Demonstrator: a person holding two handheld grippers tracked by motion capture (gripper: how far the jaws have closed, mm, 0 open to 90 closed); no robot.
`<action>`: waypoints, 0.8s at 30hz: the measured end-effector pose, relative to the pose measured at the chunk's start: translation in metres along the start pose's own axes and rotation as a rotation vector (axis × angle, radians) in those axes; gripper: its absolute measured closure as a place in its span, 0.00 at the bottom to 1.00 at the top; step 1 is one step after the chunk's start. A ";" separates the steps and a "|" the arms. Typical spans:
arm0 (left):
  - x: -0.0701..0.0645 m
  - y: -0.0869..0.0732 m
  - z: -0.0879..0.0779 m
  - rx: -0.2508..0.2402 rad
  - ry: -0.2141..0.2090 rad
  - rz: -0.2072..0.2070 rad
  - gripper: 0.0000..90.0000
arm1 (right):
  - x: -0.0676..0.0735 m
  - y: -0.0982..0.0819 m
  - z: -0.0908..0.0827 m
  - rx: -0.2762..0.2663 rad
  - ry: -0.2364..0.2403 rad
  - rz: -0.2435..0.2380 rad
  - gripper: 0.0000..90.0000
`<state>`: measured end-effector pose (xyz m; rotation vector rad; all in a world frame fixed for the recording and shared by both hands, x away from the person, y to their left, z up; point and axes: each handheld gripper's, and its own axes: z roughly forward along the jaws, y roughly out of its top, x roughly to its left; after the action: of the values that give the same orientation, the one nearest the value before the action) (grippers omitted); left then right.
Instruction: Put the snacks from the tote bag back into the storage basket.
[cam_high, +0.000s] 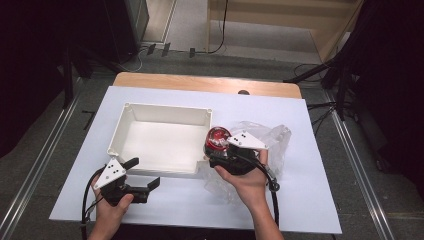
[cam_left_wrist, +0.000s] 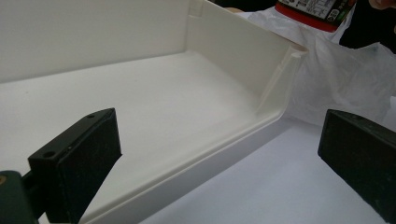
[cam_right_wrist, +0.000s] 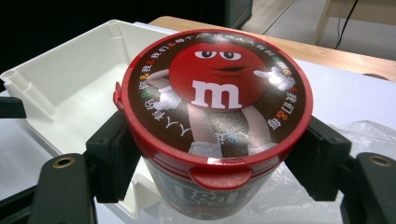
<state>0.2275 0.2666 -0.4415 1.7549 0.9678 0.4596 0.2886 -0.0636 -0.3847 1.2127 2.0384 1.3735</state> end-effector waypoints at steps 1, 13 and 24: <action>0.000 0.000 0.000 0.001 0.001 0.002 0.00 | 0.001 0.000 0.001 -0.001 0.000 0.001 0.29; -0.001 -0.001 0.000 0.007 -0.003 0.017 0.00 | 0.007 0.003 0.008 0.004 0.006 -0.001 0.29; 0.000 -0.001 0.000 0.008 0.000 0.018 0.00 | 0.015 0.006 0.016 0.009 0.021 -0.009 0.29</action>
<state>0.2273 0.2667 -0.4430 1.7721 0.9562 0.4678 0.2942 -0.0417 -0.3845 1.1961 2.0640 1.3796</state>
